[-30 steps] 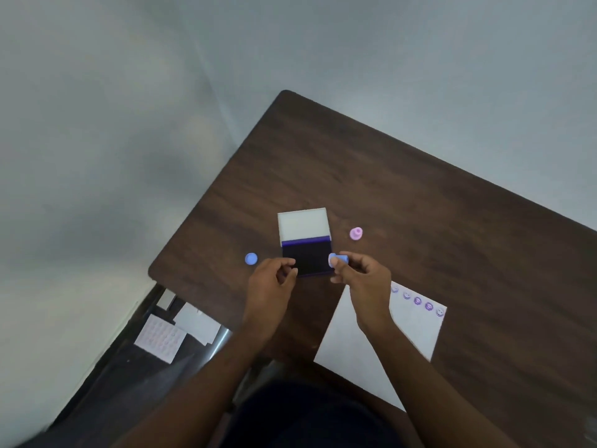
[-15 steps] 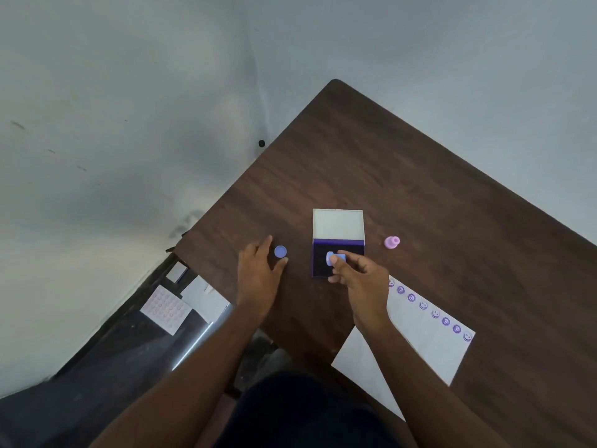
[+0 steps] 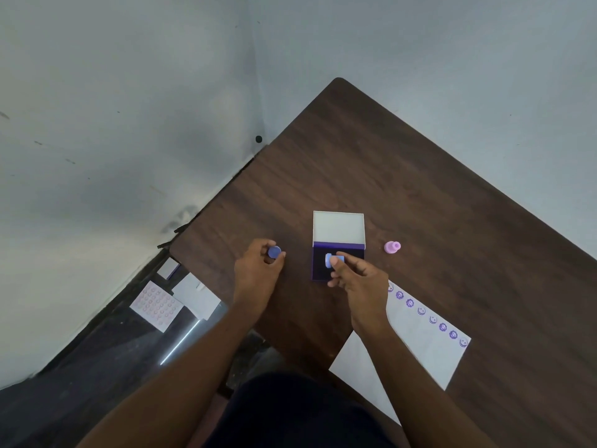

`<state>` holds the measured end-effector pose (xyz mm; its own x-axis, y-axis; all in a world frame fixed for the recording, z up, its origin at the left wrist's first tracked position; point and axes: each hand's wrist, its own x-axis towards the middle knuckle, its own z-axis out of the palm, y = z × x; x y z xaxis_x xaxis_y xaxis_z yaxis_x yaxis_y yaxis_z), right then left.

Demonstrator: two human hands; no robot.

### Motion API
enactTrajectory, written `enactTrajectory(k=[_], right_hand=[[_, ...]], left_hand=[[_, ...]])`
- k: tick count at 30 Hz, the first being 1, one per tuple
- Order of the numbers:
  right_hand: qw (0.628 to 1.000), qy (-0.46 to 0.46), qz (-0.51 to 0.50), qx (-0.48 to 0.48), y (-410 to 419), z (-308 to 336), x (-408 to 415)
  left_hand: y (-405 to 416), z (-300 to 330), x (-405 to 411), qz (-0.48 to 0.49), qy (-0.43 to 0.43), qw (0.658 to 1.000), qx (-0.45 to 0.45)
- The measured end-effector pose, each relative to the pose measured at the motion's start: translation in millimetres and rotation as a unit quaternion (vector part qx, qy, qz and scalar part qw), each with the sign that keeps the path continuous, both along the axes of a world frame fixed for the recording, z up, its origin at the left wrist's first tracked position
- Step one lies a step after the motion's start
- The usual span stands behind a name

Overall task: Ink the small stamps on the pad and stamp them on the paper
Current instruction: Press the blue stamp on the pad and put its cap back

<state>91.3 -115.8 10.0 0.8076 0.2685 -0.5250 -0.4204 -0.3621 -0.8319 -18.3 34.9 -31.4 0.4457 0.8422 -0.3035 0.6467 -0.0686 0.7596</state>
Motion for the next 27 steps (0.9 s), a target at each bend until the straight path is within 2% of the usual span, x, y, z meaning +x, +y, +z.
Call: enactTrajectory(k=[3, 8, 13, 20, 23, 27], right_hand=[[1.0, 0.001, 0.005, -0.003, 4, 1, -3], [1.0, 0.001, 0.006, 0.0, 10, 1, -6], [1.0, 0.008, 0.007, 0.011, 17, 1, -7], [1.0, 0.009, 0.023, 0.017, 19, 1, -7], [0.999, 0.01, 0.023, 0.026, 19, 1, -7], [0.999, 0.012, 0.03, 0.039, 22, 2, -8]], left_hand=[[0, 8, 1, 0.038, -0.038, 0.997, -0.062], [-8, 17, 5, 0.02, -0.079, 0.989, -0.123], [-14, 25, 12, 0.055, -0.157, 0.956, -0.242], [-14, 38, 23, 0.098, -0.168, 0.898, -0.396], [-14, 43, 19, 0.068, -0.177, 0.897, -0.4], [-14, 45, 12, 0.002, -0.188, 0.923, -0.334]])
